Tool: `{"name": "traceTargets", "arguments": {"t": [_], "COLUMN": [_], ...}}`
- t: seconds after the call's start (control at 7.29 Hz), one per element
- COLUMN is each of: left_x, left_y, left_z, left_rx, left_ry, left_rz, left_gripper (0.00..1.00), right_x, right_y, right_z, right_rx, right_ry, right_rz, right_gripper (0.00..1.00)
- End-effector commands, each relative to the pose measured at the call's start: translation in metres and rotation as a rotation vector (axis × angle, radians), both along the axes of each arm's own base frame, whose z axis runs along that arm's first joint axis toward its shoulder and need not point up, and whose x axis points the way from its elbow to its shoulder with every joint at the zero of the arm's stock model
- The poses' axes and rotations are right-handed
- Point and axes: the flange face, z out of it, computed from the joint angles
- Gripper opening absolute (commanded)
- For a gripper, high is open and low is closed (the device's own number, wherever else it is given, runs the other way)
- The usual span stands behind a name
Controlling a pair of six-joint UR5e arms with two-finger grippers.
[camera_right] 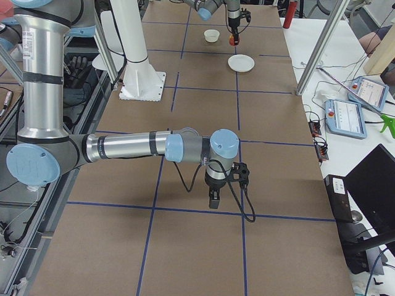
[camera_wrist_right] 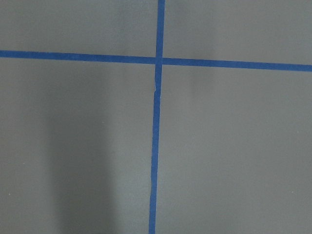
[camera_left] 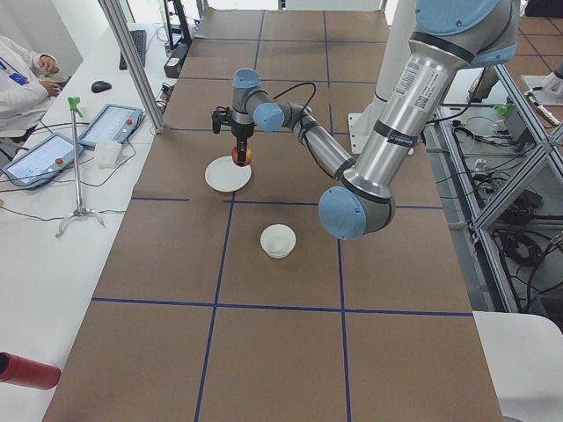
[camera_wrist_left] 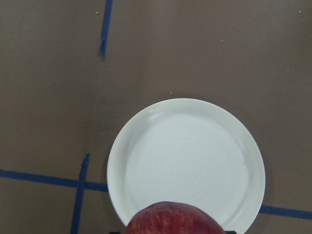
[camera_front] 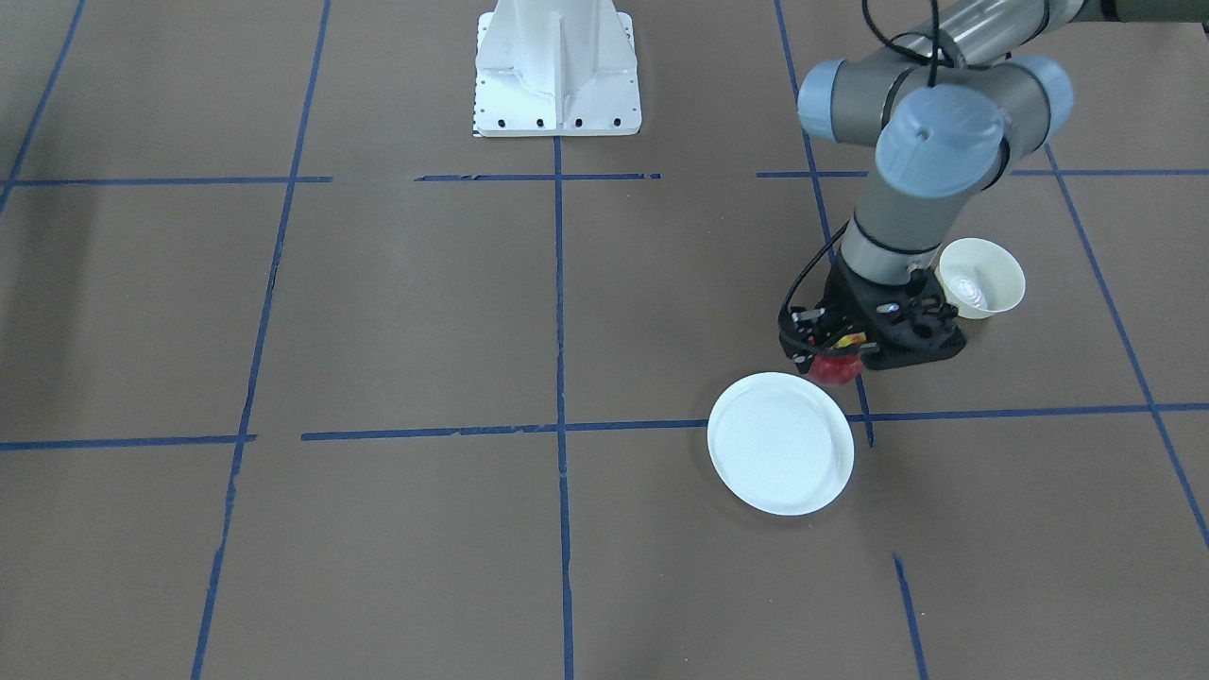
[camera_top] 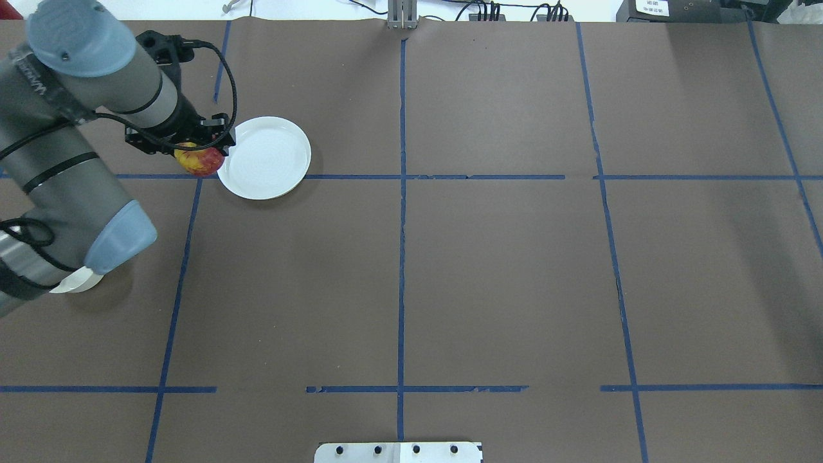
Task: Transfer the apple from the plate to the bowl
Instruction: 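Lift the apple with the left gripper and carry it over the white bowl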
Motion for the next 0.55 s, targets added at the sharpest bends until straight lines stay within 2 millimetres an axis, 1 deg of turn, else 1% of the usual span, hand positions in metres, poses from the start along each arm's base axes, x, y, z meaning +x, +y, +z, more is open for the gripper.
{"name": "traceTargets", "arguments": {"t": [0.0, 0.14, 0.27, 0.41], "left_x": [-0.043, -0.076, -0.106, -0.129], "left_y": [0.041, 0.058, 0.085, 0.115], "left_z": [0.039, 0.081, 0.133, 0.180], "left_rx": [0.035, 0.043, 0.066, 0.123], "left_ry": [-0.026, -0.071, -0.071, -0.029], "left_rz": [0.048, 0.080, 0.085, 0.079], "left_gripper": [0.00, 0.00, 0.00, 0.00], "right_x": [0.000, 0.000, 0.000, 0.000], "right_y": [0.000, 0.000, 0.000, 0.000], "right_z": [0.000, 0.000, 0.000, 0.000], "right_rx": [0.000, 0.000, 0.000, 0.000], "right_ry": [0.000, 0.000, 0.000, 0.000], "right_rz": [0.000, 0.000, 0.000, 0.000], "right_gripper": [1.00, 1.00, 1.00, 1.00]}}
